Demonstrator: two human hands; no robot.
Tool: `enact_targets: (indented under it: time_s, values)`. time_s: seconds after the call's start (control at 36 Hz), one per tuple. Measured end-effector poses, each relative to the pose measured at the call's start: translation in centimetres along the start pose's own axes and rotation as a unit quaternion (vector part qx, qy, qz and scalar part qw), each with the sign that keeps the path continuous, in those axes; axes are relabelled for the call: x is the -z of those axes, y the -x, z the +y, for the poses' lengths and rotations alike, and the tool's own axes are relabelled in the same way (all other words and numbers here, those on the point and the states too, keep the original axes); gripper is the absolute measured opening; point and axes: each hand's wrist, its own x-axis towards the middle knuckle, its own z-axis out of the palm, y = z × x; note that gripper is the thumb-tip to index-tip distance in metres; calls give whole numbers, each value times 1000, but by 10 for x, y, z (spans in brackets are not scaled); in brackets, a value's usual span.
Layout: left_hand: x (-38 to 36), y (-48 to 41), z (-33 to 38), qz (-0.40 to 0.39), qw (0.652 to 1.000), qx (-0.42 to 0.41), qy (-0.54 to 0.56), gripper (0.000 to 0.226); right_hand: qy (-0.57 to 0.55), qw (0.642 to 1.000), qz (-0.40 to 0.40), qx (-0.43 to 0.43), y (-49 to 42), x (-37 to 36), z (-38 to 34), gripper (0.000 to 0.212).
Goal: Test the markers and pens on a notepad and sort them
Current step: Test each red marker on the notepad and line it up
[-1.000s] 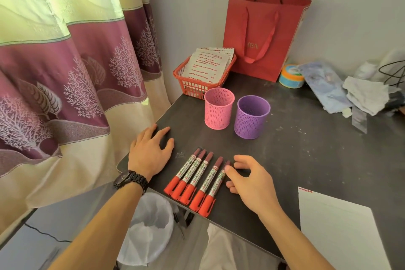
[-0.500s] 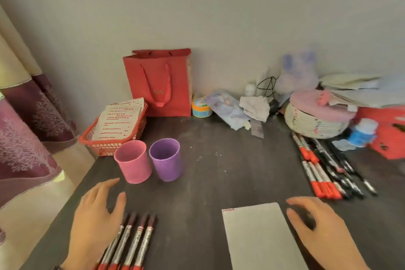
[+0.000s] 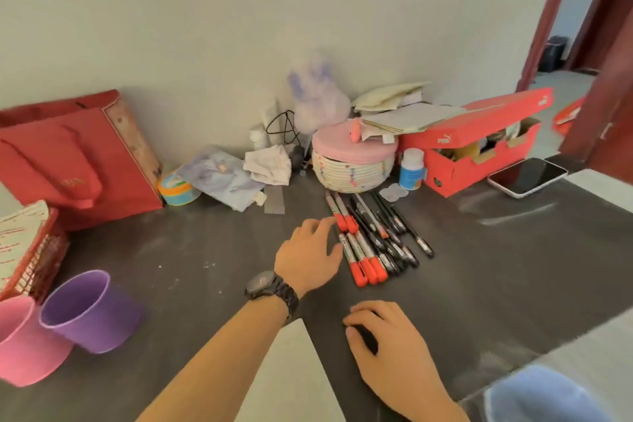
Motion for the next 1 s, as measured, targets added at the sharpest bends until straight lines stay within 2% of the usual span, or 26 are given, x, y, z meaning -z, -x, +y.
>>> enact_targets:
  time_s: [0.19, 0.28, 0.36, 0.42, 0.5, 0.58, 0.75, 0.83, 0.94, 1.0]
  values:
    - [-6, -57, 17, -3, 992, 113, 47, 44, -46, 999, 2, -15, -2, -5, 9, 28]
    - [-10, -72, 16, -4, 982, 178, 60, 58, -54, 998, 21, -18, -2, -7, 9, 30]
    - [-16, -82, 10, -66, 974, 208, 56, 69, -58, 997, 42, -15, -2, -9, 10, 25]
    - [-19, -87, 6, -78, 973, 203, 77, 63, -60, 997, 47, -16, -2, -9, 10, 24]
    - [-21, -90, 0, -69, 974, 183, 115, 41, -58, 997, 51, -15, -2, -8, 9, 25]
    - [-19, -90, -5, -66, 970, 182, 145, 35, -55, 998, 33, -17, -2, -6, 9, 23]
    - [0, -56, -10, 1, 943, 188, 275, 35, -57, 998, 25, -8, -1, 0, 6, 7]
    - [14, -13, -9, 39, 940, 148, 305, 41, -70, 997, 5, -20, -1, 5, 3, 8]
    - [25, 62, -5, 52, 931, 93, 348, 34, -162, 983, -12, -83, 0, 20, -7, 5]
    - [25, 99, -4, 47, 924, 82, 370, 29, -261, 957, -8, -130, 0, 29, -18, 17]
